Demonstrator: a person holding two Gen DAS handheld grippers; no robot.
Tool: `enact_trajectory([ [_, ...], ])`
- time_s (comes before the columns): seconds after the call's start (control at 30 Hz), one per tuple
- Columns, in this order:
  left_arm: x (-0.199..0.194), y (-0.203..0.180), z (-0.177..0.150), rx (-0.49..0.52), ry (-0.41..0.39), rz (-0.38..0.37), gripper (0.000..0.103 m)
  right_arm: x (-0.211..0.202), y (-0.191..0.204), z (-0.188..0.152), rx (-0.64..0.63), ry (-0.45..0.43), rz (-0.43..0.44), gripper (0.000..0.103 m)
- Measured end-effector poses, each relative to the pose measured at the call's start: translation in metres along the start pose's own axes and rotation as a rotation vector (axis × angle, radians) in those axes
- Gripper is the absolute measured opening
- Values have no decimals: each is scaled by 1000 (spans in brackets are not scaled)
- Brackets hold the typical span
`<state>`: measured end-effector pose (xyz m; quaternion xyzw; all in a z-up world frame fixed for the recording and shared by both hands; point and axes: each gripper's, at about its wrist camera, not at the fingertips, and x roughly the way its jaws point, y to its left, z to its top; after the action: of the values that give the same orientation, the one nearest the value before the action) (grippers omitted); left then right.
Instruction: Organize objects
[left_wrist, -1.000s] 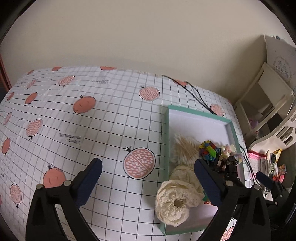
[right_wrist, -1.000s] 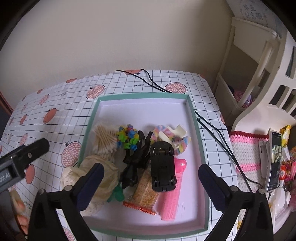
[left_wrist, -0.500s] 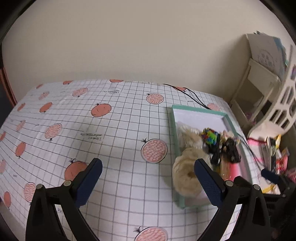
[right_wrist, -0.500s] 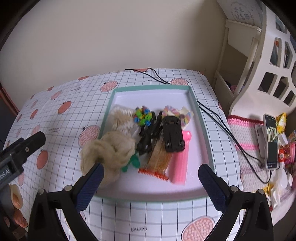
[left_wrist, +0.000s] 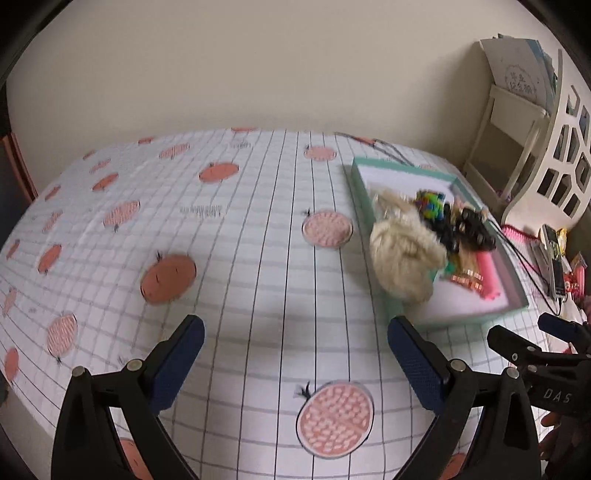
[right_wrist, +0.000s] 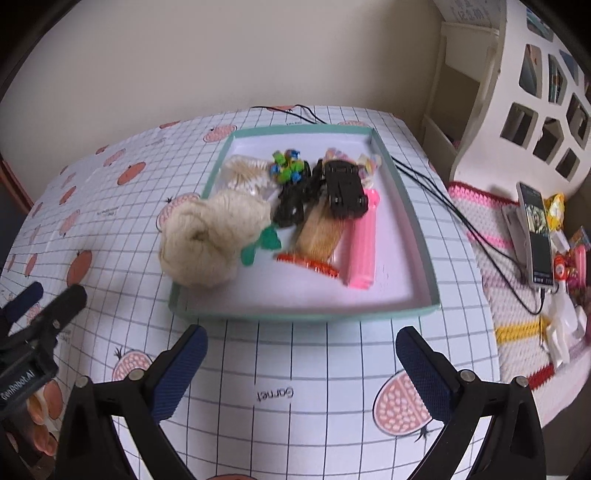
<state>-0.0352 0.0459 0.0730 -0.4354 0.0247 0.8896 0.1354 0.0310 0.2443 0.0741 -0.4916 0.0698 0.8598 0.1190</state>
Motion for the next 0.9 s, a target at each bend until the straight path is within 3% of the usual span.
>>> enact_trajectory([
  [0.43, 30, 15, -40, -13, 90, 48, 100, 40, 15, -41, -30, 63, -11, 103],
  [0.9, 46, 22, -52, -33, 103, 58, 100, 50, 4, -41, -9, 43, -36, 103],
])
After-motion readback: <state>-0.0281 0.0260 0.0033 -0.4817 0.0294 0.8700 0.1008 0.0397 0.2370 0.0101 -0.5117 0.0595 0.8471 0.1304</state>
